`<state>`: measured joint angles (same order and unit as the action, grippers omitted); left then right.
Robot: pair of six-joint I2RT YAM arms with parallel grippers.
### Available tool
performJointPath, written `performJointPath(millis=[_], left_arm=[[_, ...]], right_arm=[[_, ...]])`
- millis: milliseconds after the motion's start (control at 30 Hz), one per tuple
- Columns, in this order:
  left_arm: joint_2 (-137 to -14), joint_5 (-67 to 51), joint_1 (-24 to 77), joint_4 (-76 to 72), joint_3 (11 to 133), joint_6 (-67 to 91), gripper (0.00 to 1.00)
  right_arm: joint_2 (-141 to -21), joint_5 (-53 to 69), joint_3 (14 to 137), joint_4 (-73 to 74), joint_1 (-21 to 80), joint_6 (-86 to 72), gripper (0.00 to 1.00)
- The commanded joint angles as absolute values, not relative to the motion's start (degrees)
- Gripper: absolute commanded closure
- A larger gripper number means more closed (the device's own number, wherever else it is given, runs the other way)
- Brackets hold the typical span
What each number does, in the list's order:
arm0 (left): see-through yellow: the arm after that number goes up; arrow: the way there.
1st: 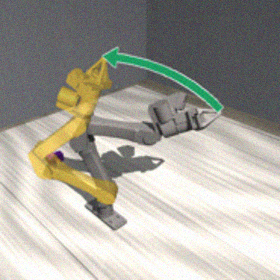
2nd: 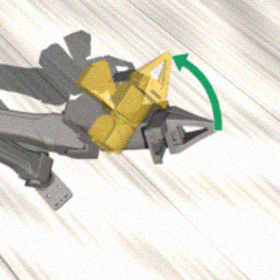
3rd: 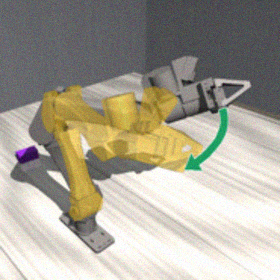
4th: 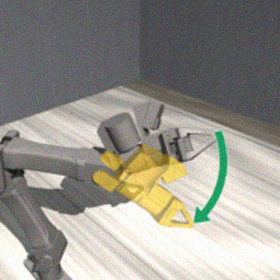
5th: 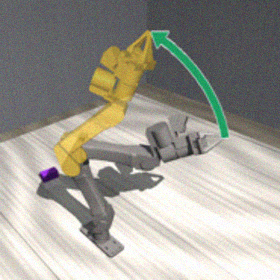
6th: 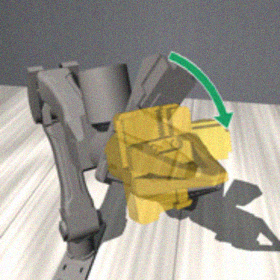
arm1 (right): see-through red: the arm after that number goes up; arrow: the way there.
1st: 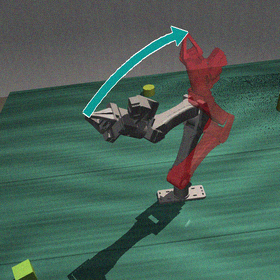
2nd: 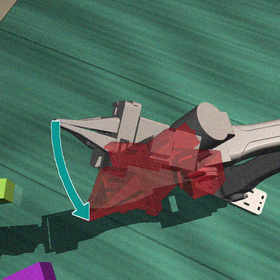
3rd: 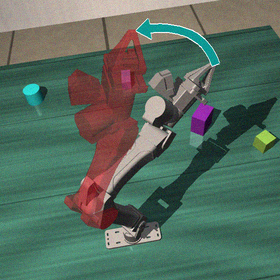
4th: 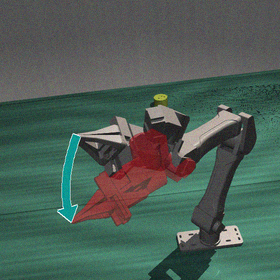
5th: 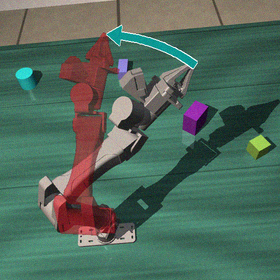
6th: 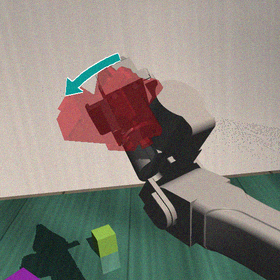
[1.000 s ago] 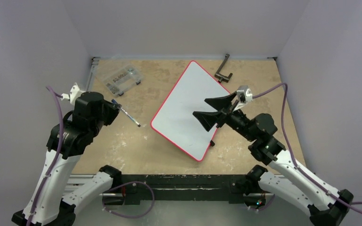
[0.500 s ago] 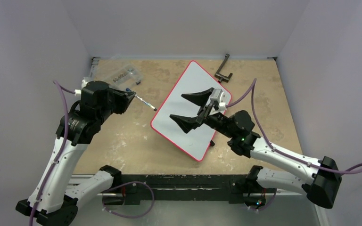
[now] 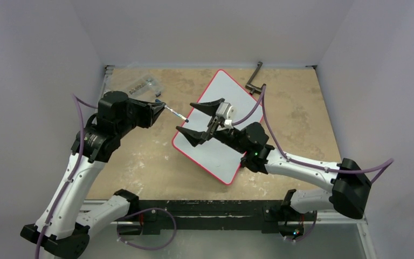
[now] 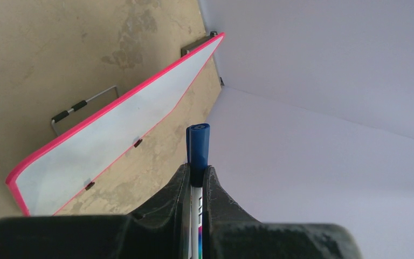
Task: Write a sentence on the whiteboard
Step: Pass from the left arm to the right
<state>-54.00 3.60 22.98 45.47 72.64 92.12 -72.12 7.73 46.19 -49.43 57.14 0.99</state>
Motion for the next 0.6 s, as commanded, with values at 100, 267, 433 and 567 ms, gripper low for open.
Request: performJointPath(millis=[100, 267, 433, 567], left_arm=[[-52.31, 1.13, 22.76, 40.30, 70.61, 96.39, 1.00], [-51.19, 1.74, 22.76, 40.42, 69.27, 98.85, 1.00], [-50.61, 2.74, 22.76, 40.31, 69.04, 99.92, 1.00], [-50.72, 2.36, 22.76, 40.16, 68.93, 100.34, 1.00]], right_arm=[[-76.90, 1.48, 52.10, -55.31, 58.22, 4.44, 0.16], [-79.95, -3.14, 53.11, -56.76, 59.79, 8.30, 0.21], [-82.49, -6.75, 53.70, -59.43, 61.28, 10.56, 0.24], [-83.67, -7.46, 54.32, -61.13, 61.60, 10.69, 0.30]])
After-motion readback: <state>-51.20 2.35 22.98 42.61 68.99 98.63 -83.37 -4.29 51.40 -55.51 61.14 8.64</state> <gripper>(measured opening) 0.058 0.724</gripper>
